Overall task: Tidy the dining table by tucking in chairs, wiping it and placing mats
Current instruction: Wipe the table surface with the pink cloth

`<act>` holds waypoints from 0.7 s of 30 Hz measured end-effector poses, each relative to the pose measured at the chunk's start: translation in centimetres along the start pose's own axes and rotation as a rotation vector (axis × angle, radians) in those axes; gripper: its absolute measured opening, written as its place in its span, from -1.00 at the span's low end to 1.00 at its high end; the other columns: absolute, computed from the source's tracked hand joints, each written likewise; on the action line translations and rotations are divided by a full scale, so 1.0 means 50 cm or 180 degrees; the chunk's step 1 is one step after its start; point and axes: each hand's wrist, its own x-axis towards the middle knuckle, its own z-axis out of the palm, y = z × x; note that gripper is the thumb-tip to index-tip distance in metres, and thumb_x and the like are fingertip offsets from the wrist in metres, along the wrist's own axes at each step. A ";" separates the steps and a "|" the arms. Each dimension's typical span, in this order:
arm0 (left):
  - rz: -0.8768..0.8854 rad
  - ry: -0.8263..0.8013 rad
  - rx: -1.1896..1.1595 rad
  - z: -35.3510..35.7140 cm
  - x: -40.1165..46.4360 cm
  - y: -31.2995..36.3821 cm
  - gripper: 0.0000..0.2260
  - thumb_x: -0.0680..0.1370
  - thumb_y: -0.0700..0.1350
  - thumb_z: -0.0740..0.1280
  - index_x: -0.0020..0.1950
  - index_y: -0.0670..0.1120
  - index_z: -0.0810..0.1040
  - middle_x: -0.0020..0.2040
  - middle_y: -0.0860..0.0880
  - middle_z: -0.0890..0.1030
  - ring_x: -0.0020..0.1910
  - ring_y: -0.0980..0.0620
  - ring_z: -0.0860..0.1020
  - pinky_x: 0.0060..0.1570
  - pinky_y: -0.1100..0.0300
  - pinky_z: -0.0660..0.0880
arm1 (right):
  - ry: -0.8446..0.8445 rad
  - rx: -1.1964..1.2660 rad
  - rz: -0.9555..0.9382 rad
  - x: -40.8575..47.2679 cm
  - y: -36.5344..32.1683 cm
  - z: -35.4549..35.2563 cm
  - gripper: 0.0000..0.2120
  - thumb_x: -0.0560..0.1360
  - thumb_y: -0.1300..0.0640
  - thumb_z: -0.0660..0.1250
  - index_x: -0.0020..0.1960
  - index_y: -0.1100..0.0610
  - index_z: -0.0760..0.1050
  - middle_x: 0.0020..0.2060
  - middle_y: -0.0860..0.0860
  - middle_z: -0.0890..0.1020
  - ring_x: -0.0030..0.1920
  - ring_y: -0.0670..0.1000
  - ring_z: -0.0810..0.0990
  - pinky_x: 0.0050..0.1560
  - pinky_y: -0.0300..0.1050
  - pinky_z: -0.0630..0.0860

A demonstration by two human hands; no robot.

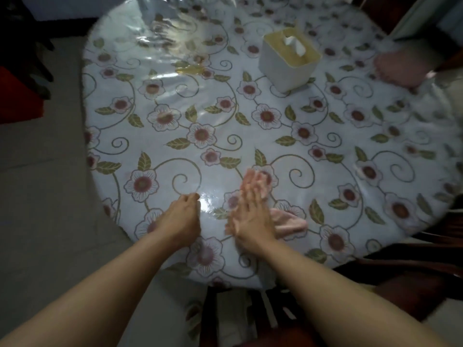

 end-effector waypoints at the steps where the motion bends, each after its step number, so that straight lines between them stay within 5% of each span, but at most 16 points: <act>1: 0.0025 -0.0025 0.0045 -0.002 -0.003 0.004 -0.57 0.53 -0.26 0.17 0.40 -0.09 0.25 0.40 -0.12 0.34 0.32 -0.12 0.37 0.21 -0.03 0.38 | -0.0145 -0.0014 -0.0164 -0.018 -0.016 -0.008 -0.38 0.64 0.03 -0.01 0.53 0.19 -0.27 0.49 0.14 -0.33 0.49 0.12 -0.36 0.51 0.07 -0.20; 4: 0.0108 -0.0031 0.0137 -0.010 -0.003 0.013 -0.57 0.51 -0.25 0.19 0.38 -0.12 0.27 0.37 -0.16 0.38 0.29 -0.15 0.39 0.21 -0.04 0.40 | -0.0312 0.0494 -0.0068 -0.021 -0.012 -0.037 -0.42 0.59 0.26 0.14 0.53 0.25 -0.01 0.54 0.18 0.00 0.53 0.19 -0.03 0.46 0.03 0.15; 6: 0.0203 -0.0010 0.0175 -0.015 -0.005 0.024 -0.57 0.51 -0.24 0.17 0.39 -0.13 0.27 0.35 -0.16 0.38 0.29 -0.16 0.39 0.22 -0.04 0.40 | 0.0030 0.1097 0.0084 -0.025 0.001 -0.073 -0.71 0.57 0.21 0.16 0.27 0.22 0.41 0.21 0.17 0.49 0.26 0.20 0.46 0.18 -0.02 0.46; 7: 0.0254 -0.0010 0.0176 -0.018 -0.006 0.031 -0.57 0.52 -0.23 0.15 0.40 -0.12 0.26 0.36 -0.16 0.38 0.29 -0.16 0.39 0.23 -0.04 0.40 | 0.0409 0.1165 0.0124 -0.029 0.005 -0.094 -0.85 0.55 0.21 0.19 0.05 0.19 0.49 -0.03 0.10 0.53 0.03 0.12 0.56 -0.05 -0.13 0.46; 9: 0.0364 -0.0008 0.0192 -0.021 -0.009 0.044 -0.57 0.55 -0.19 0.13 0.43 -0.11 0.23 0.38 -0.15 0.37 0.31 -0.15 0.38 0.23 -0.05 0.39 | 0.1134 0.1105 0.0220 -0.043 0.018 -0.145 -0.89 0.48 0.29 0.20 -0.18 0.16 0.45 -0.22 0.01 0.45 -0.25 -0.04 0.47 -0.27 -0.23 0.31; 13: 0.0477 -0.0033 0.0261 -0.020 -0.010 0.057 -0.55 0.52 -0.21 0.17 0.42 -0.11 0.23 0.38 -0.15 0.37 0.31 -0.17 0.38 0.21 -0.06 0.40 | 0.1931 0.1134 0.1032 -0.086 0.076 -0.219 -0.93 0.44 0.28 0.22 -0.12 0.15 0.42 -0.12 0.05 0.47 -0.12 0.02 0.39 -0.27 -0.22 0.27; 15: 0.0489 -0.0069 0.0269 -0.012 -0.012 0.059 -0.54 0.48 -0.26 0.17 0.38 -0.11 0.26 0.35 -0.15 0.38 0.29 -0.18 0.39 0.20 -0.07 0.41 | 0.1227 0.0742 0.1583 -0.095 0.114 -0.208 -0.65 0.41 0.10 0.36 0.15 0.14 0.39 0.18 0.10 0.43 0.17 0.09 0.38 0.03 -0.09 0.38; 17: 0.0488 -0.0107 0.0282 -0.003 -0.016 0.057 -0.54 0.47 -0.27 0.16 0.37 -0.11 0.27 0.35 -0.15 0.38 0.30 -0.17 0.38 0.20 -0.07 0.41 | 0.0043 0.0501 0.1812 -0.102 0.126 -0.180 -0.24 0.40 -0.08 0.39 0.45 0.15 0.14 0.47 0.18 0.11 0.47 0.22 0.04 0.44 0.13 0.14; 19: 0.0490 -0.0098 0.0283 0.006 -0.020 0.053 -0.54 0.47 -0.27 0.15 0.37 -0.10 0.27 0.36 -0.14 0.37 0.30 -0.16 0.37 0.21 -0.07 0.41 | -0.0806 0.0530 0.1728 -0.098 0.120 -0.146 -0.23 0.51 -0.09 0.25 0.53 0.19 -0.05 0.51 0.24 -0.17 0.51 0.25 -0.22 0.49 0.20 -0.15; 21: 0.0476 -0.0079 0.0285 0.010 -0.023 0.045 -0.54 0.48 -0.28 0.15 0.38 -0.11 0.26 0.36 -0.14 0.36 0.31 -0.15 0.37 0.20 -0.06 0.41 | -0.1151 0.0675 0.1732 -0.089 0.099 -0.114 -0.27 0.57 -0.03 0.14 0.54 0.23 -0.18 0.50 0.25 -0.26 0.49 0.28 -0.29 0.48 0.19 -0.21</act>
